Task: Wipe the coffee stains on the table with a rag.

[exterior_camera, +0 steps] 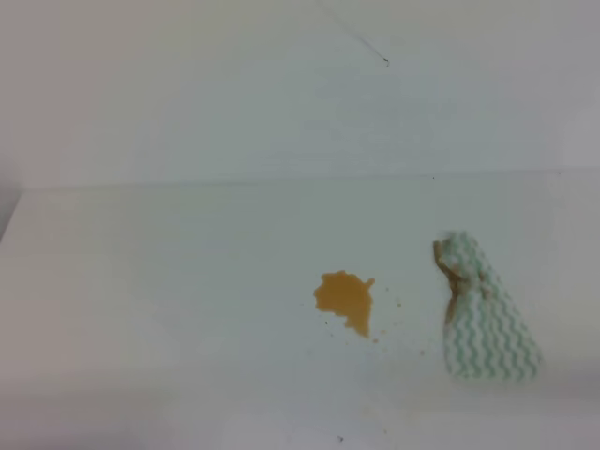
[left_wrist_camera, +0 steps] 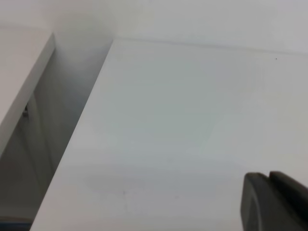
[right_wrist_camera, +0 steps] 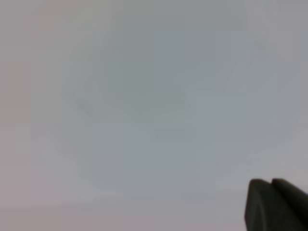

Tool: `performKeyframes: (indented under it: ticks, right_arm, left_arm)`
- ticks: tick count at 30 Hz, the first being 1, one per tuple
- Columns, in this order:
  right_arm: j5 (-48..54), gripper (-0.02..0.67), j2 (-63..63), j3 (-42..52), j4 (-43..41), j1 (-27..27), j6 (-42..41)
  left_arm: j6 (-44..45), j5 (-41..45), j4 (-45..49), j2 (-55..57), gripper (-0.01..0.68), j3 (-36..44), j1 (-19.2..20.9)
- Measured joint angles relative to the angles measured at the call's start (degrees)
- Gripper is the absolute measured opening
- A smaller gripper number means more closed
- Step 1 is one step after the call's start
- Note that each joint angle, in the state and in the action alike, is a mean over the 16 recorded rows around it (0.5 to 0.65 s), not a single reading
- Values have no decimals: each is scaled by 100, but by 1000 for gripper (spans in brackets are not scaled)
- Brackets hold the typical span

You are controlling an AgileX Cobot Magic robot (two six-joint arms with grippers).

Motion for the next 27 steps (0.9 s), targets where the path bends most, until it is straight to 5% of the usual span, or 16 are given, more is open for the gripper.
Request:
performKeyframes:
  ticks: [7,13,20,27]
  right_arm:
    - [-1770,-3,3,-30,650,0,303]
    - [-2169,-3,22,-306,791,3,253]
    - [-1244,-3,494,-1276,799,7,33]
    - [767,-3,1843,-2905,756,12,-579]
  left_arm:
    - [0,0,0,0,-2,0,0]
    - [0,0,0,-10,-2,0,0]
    - [0,-5,0,0,-2,27,0]
    - [0,-5,0,0,-2,40,0]
